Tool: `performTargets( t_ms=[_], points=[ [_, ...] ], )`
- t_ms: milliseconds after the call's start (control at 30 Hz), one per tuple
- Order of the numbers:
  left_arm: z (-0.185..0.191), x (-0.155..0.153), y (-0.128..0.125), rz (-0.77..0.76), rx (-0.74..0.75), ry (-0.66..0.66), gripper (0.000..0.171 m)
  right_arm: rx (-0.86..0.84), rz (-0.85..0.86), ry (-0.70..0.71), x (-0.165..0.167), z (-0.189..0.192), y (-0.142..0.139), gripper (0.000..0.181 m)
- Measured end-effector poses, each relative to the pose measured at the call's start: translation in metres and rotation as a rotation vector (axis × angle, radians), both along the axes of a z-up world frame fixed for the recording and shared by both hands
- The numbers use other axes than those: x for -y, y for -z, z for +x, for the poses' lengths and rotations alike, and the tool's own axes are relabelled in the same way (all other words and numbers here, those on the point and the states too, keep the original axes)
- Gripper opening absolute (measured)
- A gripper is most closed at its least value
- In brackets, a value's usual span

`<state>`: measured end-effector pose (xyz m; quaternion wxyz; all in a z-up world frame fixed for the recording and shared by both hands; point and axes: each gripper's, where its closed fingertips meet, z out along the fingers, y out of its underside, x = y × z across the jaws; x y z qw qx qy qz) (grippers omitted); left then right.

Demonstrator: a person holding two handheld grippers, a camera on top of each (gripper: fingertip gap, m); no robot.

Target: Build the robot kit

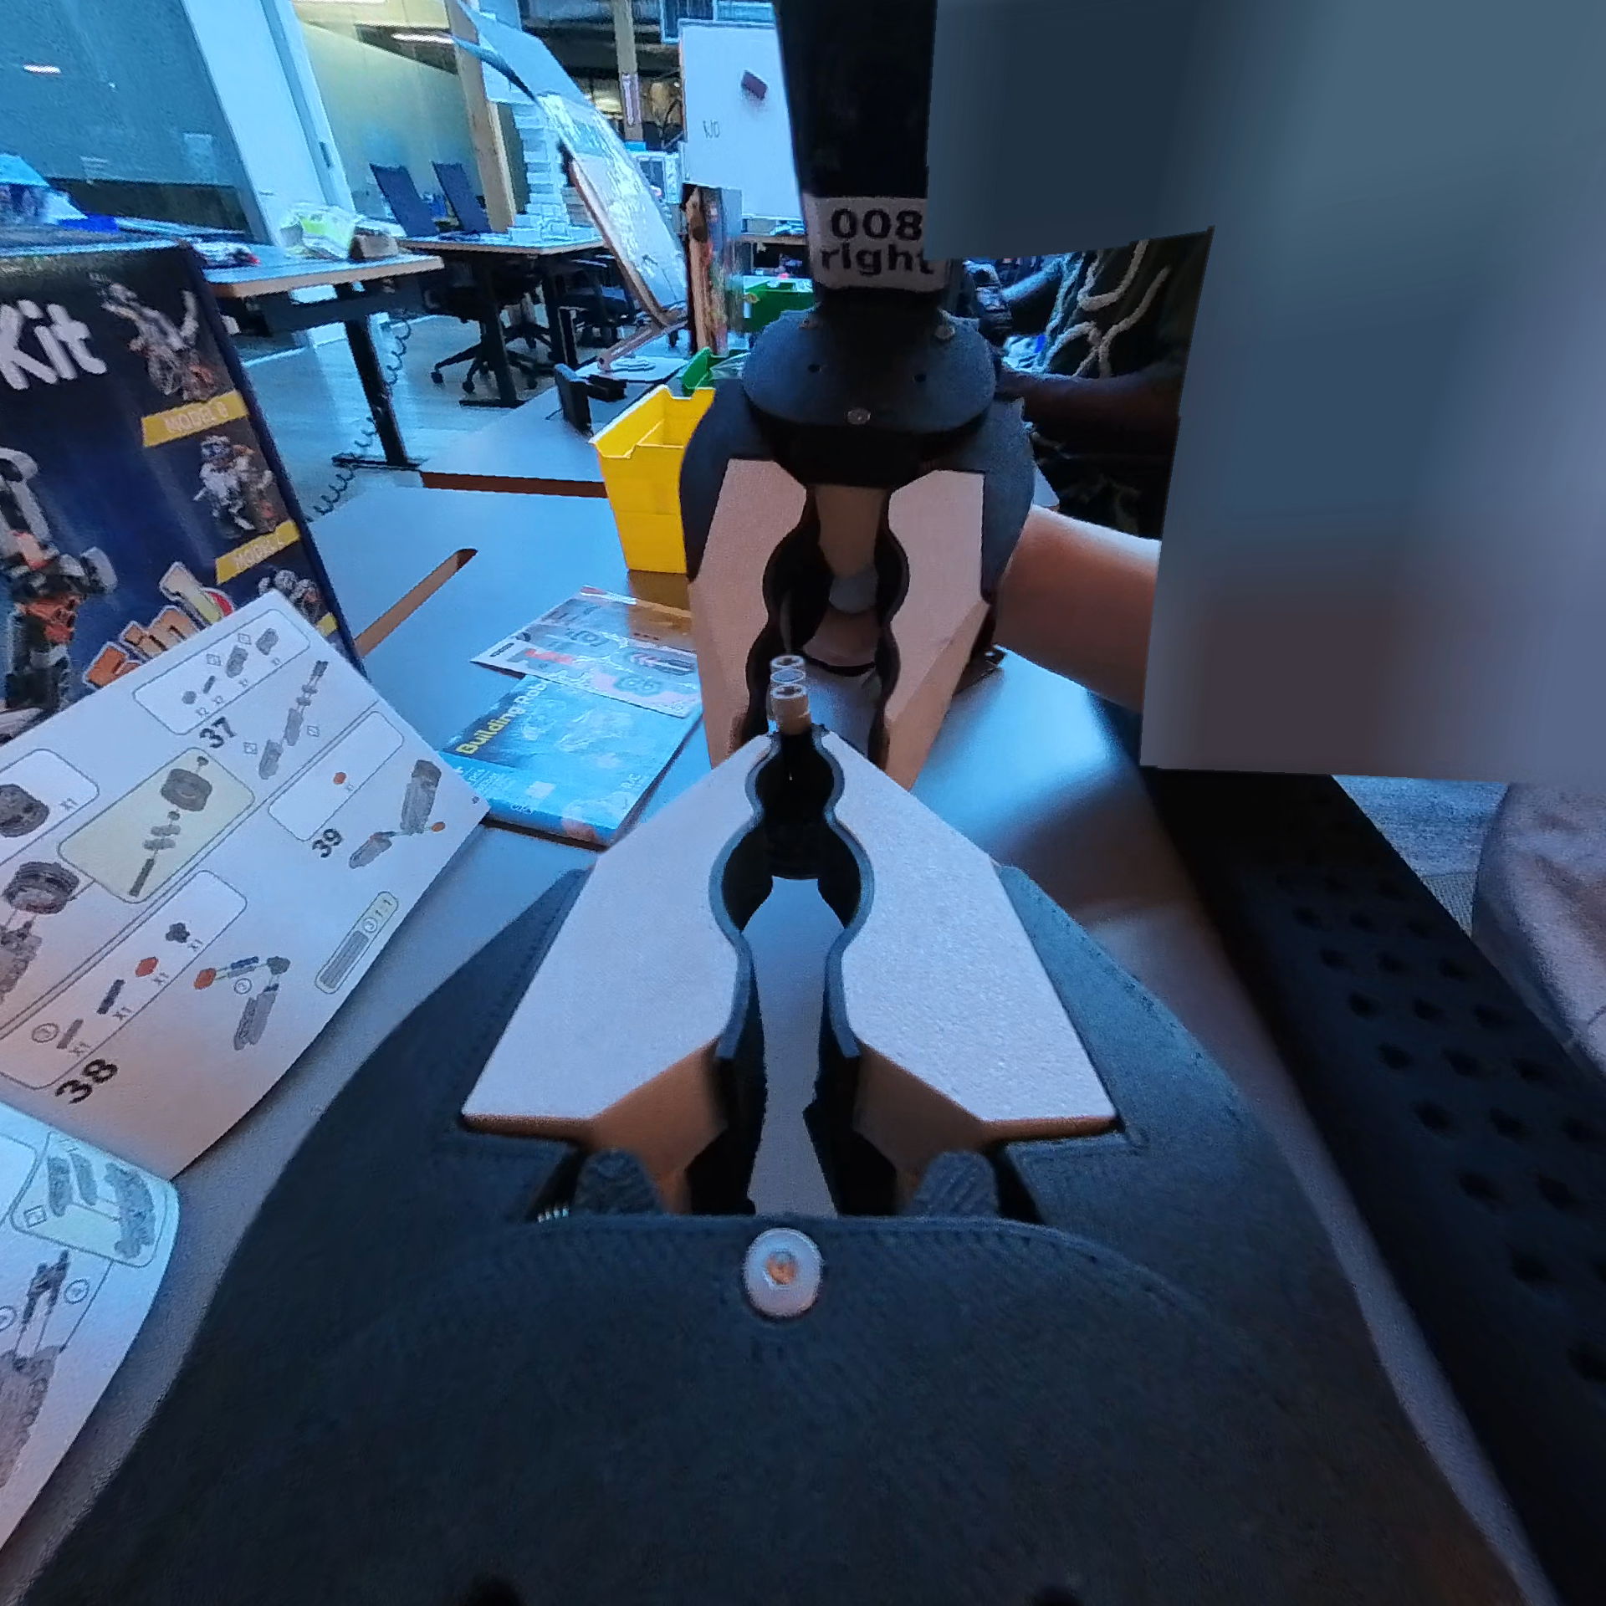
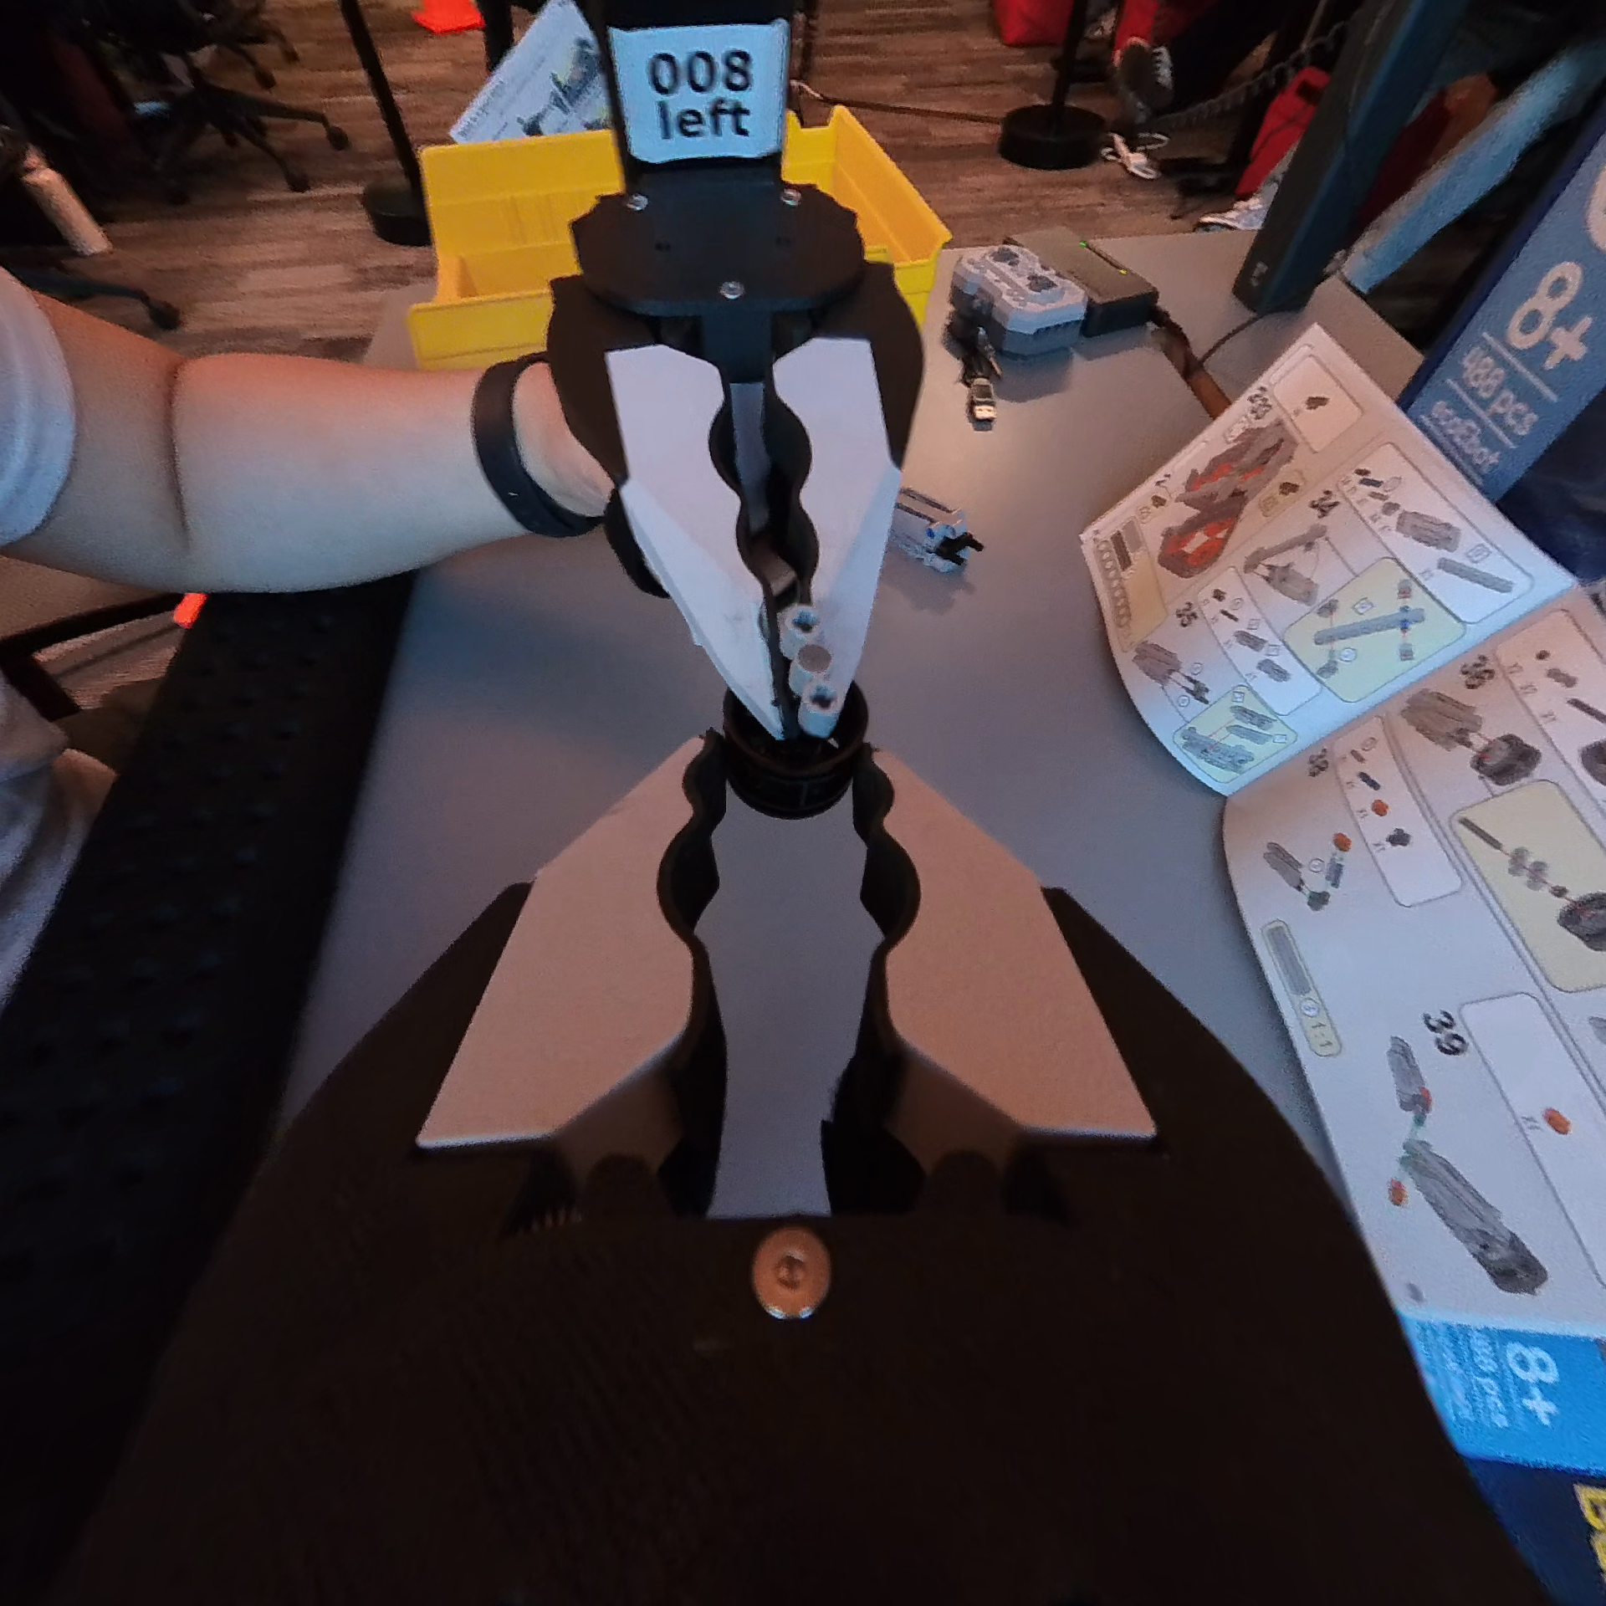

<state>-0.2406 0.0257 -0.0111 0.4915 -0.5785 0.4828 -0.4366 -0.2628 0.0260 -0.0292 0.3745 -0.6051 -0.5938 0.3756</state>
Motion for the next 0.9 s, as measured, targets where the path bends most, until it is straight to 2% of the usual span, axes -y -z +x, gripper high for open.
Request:
performTargets(
  t_ms=[133, 233, 367, 533, 733, 900],
  points=[
    [0.001, 0.011, -0.003, -0.059, 0.042, 0.088, 0.0, -0.034, -0.021, -0.08, 0.011, 0.001, -0.004, 0.028],
    [-0.001, 0.012, -0.007, -0.071, 0.073, 0.099, 0.0, -0.079, -0.056, -0.093, 0.011, 0.002, -0.009, 0.028],
    [-0.004, 0.002, -0.013, -0.066, 0.114, 0.037, 0.0, -0.134, -0.077, -0.049, 0.003, 0.003, -0.017, 0.028],
    [-0.006, -0.01, -0.029, -0.12, 0.268, -0.029, 0.0, -0.268, -0.129, 0.007, -0.008, 0.001, -0.03, 0.028],
    [-0.011, -0.019, -0.043, -0.178, 0.415, -0.084, 0.0, -0.425, -0.106, 0.068, -0.016, -0.002, -0.045, 0.028],
    [-0.013, -0.018, -0.043, -0.088, 0.36, -0.118, 0.0, -0.42, -0.002, 0.119, -0.017, -0.006, -0.046, 0.028]
  ],
)
